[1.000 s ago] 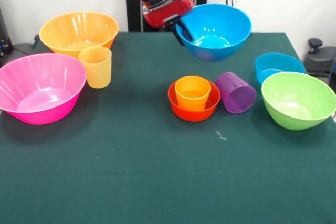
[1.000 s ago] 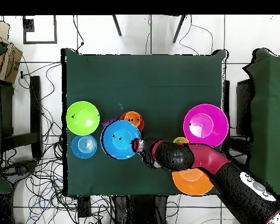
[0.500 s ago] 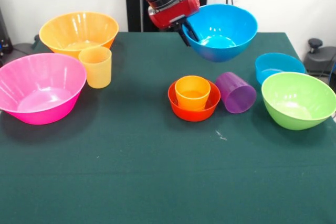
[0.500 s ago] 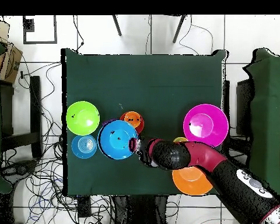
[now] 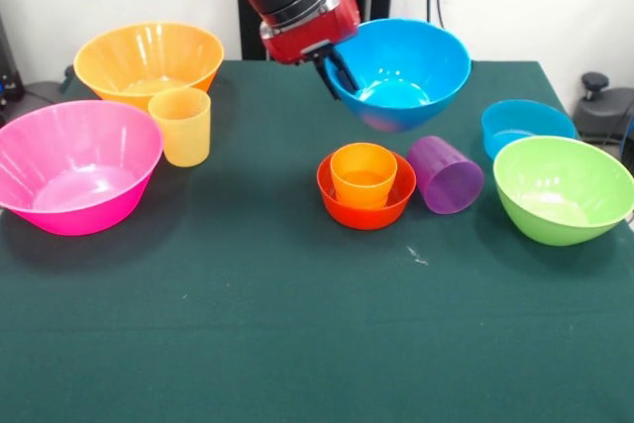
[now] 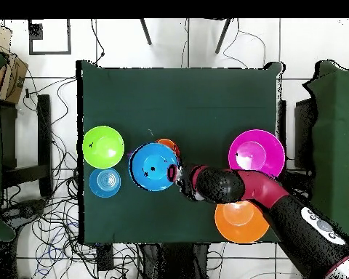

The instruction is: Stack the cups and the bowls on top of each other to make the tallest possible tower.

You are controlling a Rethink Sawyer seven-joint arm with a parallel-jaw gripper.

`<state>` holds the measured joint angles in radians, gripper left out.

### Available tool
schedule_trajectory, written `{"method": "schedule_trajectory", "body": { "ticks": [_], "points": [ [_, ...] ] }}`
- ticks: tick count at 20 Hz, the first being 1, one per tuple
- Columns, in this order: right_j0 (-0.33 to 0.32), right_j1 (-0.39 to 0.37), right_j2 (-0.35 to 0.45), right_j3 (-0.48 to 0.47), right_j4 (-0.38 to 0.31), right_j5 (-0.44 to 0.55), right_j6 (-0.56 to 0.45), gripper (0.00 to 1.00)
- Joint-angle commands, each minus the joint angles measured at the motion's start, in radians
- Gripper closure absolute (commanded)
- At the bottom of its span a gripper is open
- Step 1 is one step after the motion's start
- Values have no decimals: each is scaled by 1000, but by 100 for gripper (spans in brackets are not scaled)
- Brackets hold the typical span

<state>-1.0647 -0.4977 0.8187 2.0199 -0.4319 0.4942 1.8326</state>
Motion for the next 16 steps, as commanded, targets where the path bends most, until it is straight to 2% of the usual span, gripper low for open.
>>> {"method": "schedule_trajectory", "body": {
  "ticks": [1, 6, 16],
  "points": [
    [13, 42, 15, -134, -2, 147, -147, 100],
    [10, 64, 27, -203, 12, 240, -198, 100],
    [-10, 78, 45, -199, -14, 240, -186, 100]
  ]
}}
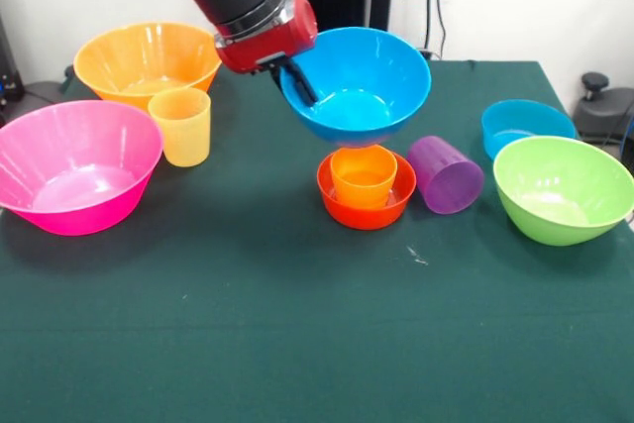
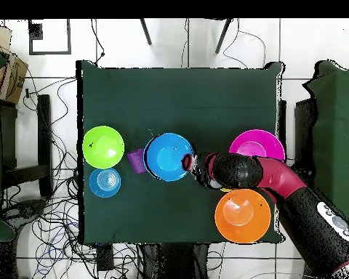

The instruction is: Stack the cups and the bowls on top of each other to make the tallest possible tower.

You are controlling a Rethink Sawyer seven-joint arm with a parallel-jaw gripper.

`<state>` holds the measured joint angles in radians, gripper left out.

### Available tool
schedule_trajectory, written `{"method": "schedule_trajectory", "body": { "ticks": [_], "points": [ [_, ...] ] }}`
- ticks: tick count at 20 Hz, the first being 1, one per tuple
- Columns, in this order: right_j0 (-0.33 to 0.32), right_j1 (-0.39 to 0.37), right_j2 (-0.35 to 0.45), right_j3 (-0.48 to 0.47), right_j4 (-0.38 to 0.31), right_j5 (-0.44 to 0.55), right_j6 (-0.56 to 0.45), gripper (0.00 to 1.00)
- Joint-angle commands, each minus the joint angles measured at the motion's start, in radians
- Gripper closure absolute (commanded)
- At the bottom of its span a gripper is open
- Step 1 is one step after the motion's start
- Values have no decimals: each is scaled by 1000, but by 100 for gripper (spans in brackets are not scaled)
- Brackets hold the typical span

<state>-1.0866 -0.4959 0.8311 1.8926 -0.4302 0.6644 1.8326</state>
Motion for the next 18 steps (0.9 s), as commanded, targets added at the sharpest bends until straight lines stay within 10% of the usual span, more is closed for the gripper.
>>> {"method": "schedule_trajectory", "body": {
  "ticks": [1, 18],
  "points": [
    [13, 74, 34, -66, -18, 64, -179, 100],
    [40, 25, 19, 63, -41, -105, -34, 100]
  ]
}}
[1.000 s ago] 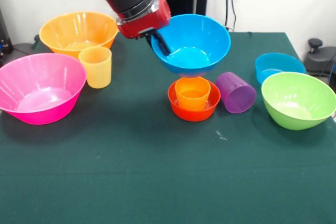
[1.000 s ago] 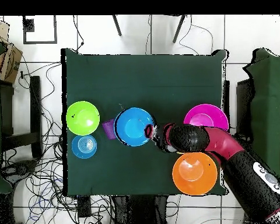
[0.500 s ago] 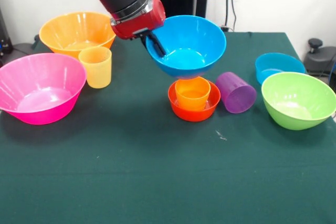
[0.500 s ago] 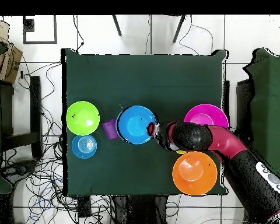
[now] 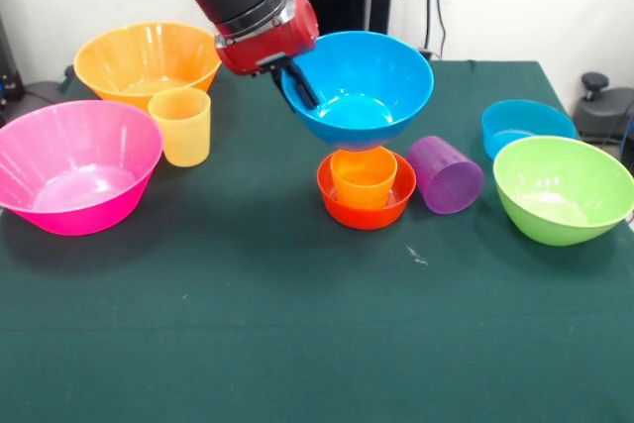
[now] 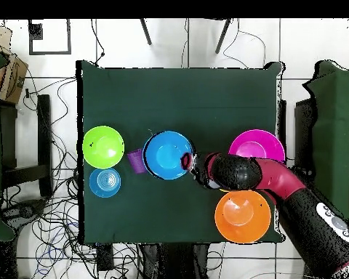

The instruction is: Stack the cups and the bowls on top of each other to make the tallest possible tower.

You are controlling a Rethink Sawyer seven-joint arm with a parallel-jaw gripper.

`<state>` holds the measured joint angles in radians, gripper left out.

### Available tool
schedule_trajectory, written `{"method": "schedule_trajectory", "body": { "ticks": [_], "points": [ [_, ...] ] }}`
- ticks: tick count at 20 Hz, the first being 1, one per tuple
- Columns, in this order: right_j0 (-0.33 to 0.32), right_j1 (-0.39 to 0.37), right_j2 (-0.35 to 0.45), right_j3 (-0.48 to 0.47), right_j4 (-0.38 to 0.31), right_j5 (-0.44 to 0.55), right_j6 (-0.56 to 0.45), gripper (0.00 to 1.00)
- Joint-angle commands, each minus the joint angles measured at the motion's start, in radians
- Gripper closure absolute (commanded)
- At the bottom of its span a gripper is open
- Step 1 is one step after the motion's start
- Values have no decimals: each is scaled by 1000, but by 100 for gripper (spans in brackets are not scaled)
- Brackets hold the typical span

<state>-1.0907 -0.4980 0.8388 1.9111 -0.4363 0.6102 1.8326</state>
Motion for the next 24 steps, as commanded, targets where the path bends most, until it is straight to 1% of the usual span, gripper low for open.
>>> {"method": "schedule_trajectory", "body": {
  "ticks": [1, 10, 13, 19, 24],
  "points": [
    [45, 28, 11, 43, -35, -51, -34, 100],
    [43, 32, 13, 50, -38, -63, -31, 100],
    [47, 47, 12, 33, -25, -48, -31, 100],
    [55, 29, 7, 56, -34, -81, -4, 100],
    [60, 28, 7, 56, -24, -70, -2, 100]
  ]
}}
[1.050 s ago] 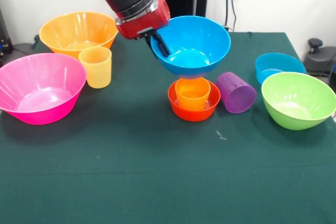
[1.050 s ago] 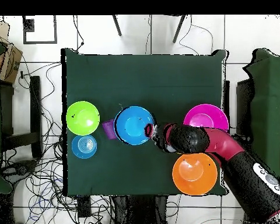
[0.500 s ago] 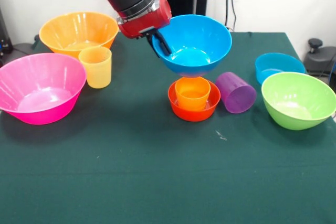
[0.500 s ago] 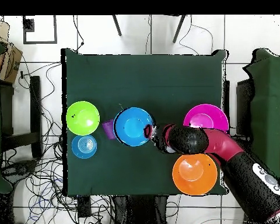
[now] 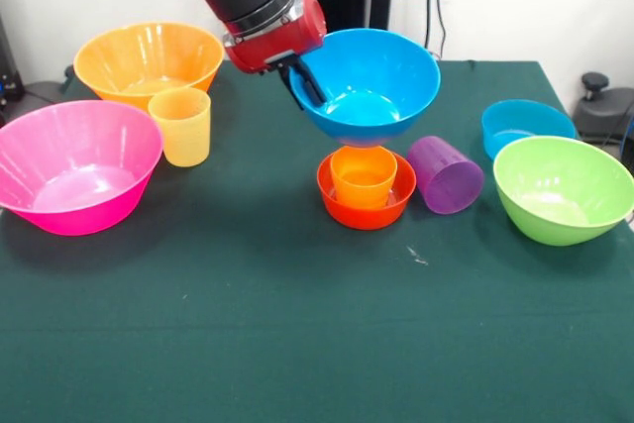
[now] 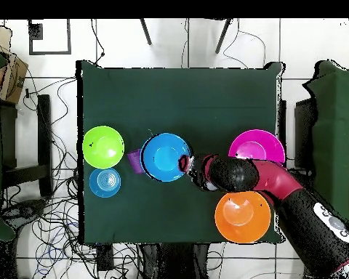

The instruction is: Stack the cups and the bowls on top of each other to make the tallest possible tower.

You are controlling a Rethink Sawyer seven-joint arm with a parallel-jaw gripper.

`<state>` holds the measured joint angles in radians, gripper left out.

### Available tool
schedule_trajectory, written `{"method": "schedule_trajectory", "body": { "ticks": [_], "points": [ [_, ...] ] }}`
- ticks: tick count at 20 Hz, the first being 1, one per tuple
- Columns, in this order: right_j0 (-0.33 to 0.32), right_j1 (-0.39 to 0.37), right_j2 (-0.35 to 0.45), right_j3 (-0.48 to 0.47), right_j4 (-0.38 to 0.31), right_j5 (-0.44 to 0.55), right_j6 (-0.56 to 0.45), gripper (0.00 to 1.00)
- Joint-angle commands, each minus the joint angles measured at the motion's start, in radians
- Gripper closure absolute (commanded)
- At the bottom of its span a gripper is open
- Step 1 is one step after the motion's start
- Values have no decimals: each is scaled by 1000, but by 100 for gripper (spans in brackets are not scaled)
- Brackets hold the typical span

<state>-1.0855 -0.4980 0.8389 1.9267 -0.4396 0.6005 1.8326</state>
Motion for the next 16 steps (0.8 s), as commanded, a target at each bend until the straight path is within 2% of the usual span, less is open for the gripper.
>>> {"method": "schedule_trajectory", "body": {
  "ticks": [1, 16],
  "points": [
    [57, 31, 7, 35, -18, -56, -4, 100],
    [64, 35, -2, 31, -20, -63, 0, 100]
  ]
}}
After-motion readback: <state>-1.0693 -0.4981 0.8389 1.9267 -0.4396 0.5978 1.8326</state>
